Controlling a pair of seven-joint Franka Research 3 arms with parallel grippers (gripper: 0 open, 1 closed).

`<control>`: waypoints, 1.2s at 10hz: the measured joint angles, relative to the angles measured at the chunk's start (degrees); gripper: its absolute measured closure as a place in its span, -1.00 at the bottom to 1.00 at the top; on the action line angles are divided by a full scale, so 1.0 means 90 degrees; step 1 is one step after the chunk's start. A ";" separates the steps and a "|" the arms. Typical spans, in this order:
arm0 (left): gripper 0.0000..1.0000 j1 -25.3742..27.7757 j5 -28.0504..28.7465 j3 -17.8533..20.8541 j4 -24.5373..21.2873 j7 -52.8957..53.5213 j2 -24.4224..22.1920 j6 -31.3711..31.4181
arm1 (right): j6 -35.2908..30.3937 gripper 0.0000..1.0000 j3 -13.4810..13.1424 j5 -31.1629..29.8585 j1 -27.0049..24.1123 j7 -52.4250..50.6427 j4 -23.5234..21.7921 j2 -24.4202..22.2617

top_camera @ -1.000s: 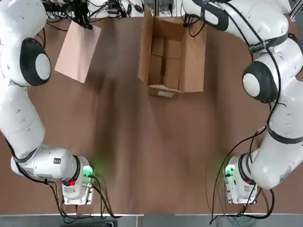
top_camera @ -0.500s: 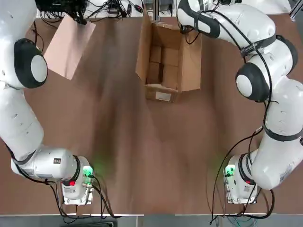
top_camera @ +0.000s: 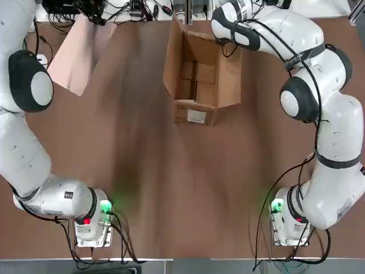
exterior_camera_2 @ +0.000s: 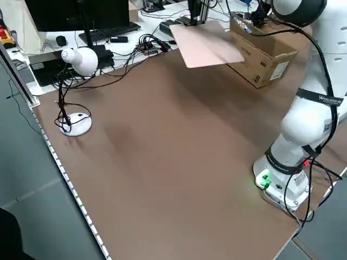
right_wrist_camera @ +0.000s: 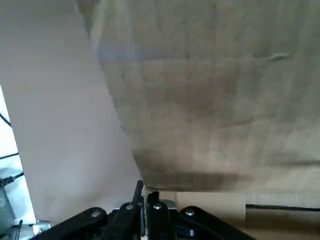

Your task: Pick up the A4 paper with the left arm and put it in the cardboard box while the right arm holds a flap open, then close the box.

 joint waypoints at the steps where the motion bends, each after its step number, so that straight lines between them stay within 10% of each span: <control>1: 0.37 -0.0053 -0.0155 -0.0023 0.0042 -0.0157 -0.0045 -0.0063 | 0.0043 0.93 0.0000 -0.0091 0.0080 -0.0001 0.0001 0.0009; 5: 0.37 -0.0566 -0.0289 -0.0139 0.0285 -0.1460 -0.0078 -0.0083 | 0.0222 0.78 -0.0010 -0.0334 0.0229 -0.0004 0.0016 0.0064; 11: 0.37 -0.1201 -0.0640 -0.0149 0.0583 -0.3255 -0.0084 -0.0033 | -0.0176 -0.96 -0.0011 -0.0710 0.0282 -0.0005 0.0196 0.0091; 12: 0.37 -0.1298 -0.0742 -0.0151 0.0638 -0.3454 -0.0085 -0.0007 | -0.0422 -1.00 -0.0007 -0.0710 0.0287 -0.0005 0.0325 0.0055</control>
